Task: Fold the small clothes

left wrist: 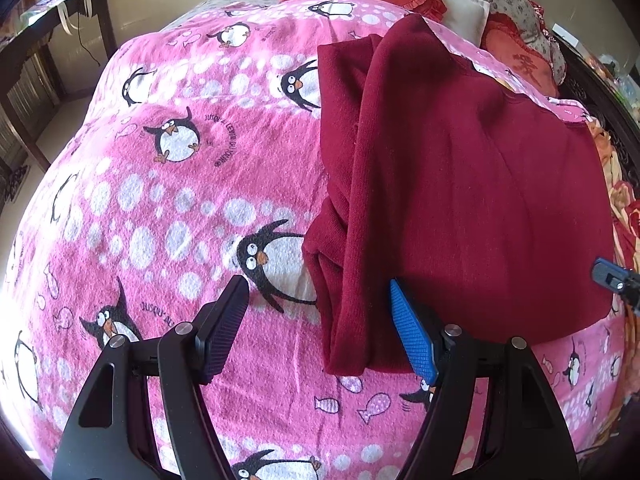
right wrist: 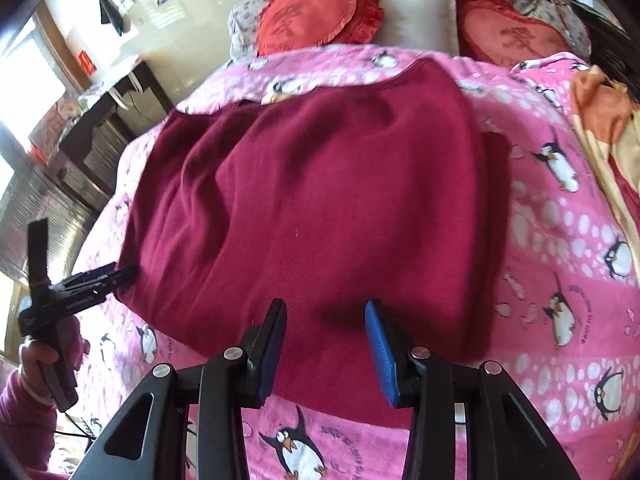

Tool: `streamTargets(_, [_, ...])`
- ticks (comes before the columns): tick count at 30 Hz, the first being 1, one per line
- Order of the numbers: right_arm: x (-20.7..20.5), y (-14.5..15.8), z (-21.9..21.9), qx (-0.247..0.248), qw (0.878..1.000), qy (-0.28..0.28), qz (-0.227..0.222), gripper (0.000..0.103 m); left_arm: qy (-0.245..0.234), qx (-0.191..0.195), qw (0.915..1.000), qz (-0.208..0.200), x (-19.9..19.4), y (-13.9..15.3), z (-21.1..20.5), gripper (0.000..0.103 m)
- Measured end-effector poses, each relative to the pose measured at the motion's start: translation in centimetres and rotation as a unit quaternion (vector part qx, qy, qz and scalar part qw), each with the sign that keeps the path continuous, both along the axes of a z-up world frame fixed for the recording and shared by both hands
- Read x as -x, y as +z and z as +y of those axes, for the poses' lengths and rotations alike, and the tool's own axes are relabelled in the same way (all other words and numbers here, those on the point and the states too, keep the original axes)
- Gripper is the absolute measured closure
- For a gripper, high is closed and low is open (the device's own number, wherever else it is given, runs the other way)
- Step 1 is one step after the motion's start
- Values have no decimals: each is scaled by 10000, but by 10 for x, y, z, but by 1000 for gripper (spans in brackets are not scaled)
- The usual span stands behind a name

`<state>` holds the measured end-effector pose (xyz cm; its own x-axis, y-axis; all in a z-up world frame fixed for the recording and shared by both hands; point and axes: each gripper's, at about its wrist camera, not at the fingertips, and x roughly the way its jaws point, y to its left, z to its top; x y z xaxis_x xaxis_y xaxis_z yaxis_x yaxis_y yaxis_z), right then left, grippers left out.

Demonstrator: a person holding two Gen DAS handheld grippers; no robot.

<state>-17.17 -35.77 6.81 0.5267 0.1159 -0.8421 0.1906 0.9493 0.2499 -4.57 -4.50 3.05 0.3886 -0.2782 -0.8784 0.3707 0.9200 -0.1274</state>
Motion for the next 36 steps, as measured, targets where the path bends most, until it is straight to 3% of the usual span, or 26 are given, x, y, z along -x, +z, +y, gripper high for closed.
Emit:
streamTargets(6, [-11, -10, 9, 147, 9997, -57, 201, 61, -44, 29, 10000, 4, 5, -2, 3, 31])
streamTargets(12, [-30, 15, 35, -257, 9991, 266, -218, 61, 61, 246, 9996, 93, 13, -8, 17, 30])
streamTargets(21, [-133, 35, 110, -802, 9913, 841, -618, 61, 125, 403, 9991, 26, 26, -14, 25, 29])
streamTargets(28, [-212, 30, 159, -676, 9931, 879, -374, 58, 88, 570, 9983, 28, 28, -17, 37, 28])
streamTargets(32, [-244, 10, 163, -232, 9980, 572, -95, 58, 84, 687, 9976, 29, 26, -17, 43, 28])
streamTargets(36, [-254, -1, 159, -1, 9986, 497, -177, 87, 37, 826, 9965, 81, 23, -15, 50, 28])
